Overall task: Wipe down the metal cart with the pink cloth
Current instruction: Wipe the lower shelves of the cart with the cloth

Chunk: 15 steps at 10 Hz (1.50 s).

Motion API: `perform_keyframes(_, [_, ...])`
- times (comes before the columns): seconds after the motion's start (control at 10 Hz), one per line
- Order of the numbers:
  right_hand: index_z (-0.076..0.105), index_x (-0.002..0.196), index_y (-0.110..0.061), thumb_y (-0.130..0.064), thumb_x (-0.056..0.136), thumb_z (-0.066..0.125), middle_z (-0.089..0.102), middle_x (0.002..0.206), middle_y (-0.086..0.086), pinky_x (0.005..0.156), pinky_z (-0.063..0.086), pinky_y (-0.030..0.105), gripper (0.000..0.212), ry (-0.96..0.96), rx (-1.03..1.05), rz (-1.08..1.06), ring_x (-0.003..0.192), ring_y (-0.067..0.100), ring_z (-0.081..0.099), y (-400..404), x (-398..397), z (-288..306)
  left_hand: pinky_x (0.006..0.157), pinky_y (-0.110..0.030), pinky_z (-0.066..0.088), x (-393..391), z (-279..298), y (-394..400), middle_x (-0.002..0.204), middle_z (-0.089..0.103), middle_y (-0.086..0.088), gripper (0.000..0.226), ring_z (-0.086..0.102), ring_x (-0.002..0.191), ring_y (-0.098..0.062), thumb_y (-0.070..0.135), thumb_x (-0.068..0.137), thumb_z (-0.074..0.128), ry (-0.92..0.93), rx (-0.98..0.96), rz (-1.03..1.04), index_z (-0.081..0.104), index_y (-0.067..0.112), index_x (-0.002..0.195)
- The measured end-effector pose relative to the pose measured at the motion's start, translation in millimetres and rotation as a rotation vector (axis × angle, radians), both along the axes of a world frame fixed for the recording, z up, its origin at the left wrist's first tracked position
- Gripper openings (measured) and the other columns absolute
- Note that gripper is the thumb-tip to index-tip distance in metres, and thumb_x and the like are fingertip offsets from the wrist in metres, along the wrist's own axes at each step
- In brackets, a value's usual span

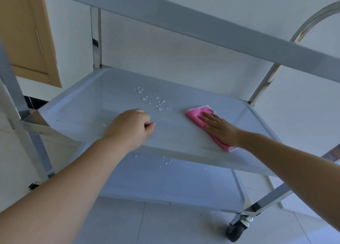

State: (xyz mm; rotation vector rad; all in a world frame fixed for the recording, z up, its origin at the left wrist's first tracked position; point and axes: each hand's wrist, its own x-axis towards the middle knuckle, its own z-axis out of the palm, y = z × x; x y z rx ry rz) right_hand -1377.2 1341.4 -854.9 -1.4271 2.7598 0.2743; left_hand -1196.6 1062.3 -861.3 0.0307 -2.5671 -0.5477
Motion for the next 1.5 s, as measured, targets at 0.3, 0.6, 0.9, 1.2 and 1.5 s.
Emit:
perform_keyframes(0.3, [0.009, 0.142, 0.005, -0.035, 0.090, 0.023, 0.010, 0.152, 0.028, 0.115, 0.008, 0.048, 0.068, 0.078, 0.134, -0.067, 0.142, 0.040, 0.008, -33.6, -93.6, 19.5, 0.058, -0.039, 0.045, -14.5, -9.7, -4.1, 0.058, 0.039, 0.001, 0.040, 0.047, 0.061, -0.029, 0.032, 0.083, 0.055, -0.084, 0.043, 0.005, 0.035, 0.013, 0.053])
perform_keyframes(0.6, [0.000, 0.146, -0.002, -0.016, 0.091, 0.044, 0.014, 0.155, 0.016, 0.111, 0.017, 0.052, 0.071, 0.197, 0.196, -0.060, 0.142, 0.031, 0.014, -54.2, -122.7, 24.0, 0.057, -0.041, 0.046, -14.9, -9.5, -1.5, 0.058, 0.039, -0.003, 0.042, 0.048, 0.061, -0.032, 0.035, 0.084, 0.051, -0.071, 0.016, 0.056, 0.032, 0.011, 0.055])
perform_keyframes(0.9, [0.013, 0.146, -0.005, -0.021, 0.097, 0.040, 0.004, 0.156, 0.016, 0.116, -0.006, 0.036, 0.059, 0.105, 0.162, 0.066, 0.145, 0.028, -0.002, -76.1, -104.3, 5.5, 0.058, -0.041, 0.048, -12.6, -9.9, 0.9, 0.062, 0.041, -0.002, 0.040, 0.049, 0.061, -0.031, 0.036, 0.084, 0.049, -0.059, 0.047, 0.079, 0.034, 0.009, 0.058])
perform_keyframes(1.2, [0.010, 0.146, -0.023, -0.026, 0.102, 0.023, -0.003, 0.153, -0.008, 0.112, -0.014, 0.019, 0.046, -0.092, -0.175, 0.227, 0.140, 0.006, -0.012, -94.4, -16.0, -8.1, 0.051, -0.039, 0.041, -7.2, -5.3, 5.0, 0.061, 0.034, -0.003, 0.042, 0.043, 0.056, -0.029, 0.031, 0.085, 0.050, 0.006, 0.031, 0.088, 0.032, 0.007, 0.056])
perform_keyframes(1.5, [-0.017, 0.130, -0.051, -0.039, 0.100, 0.014, -0.020, 0.143, -0.027, 0.100, -0.020, 0.005, 0.045, -0.117, -0.099, 0.233, 0.135, -0.003, -0.019, -97.9, 24.1, -2.9, 0.052, -0.031, 0.030, 11.4, 12.9, -24.5, 0.060, 0.036, -0.002, 0.042, 0.046, 0.063, -0.031, 0.027, 0.087, 0.052, 0.054, -0.103, 0.160, 0.032, 0.013, 0.053])
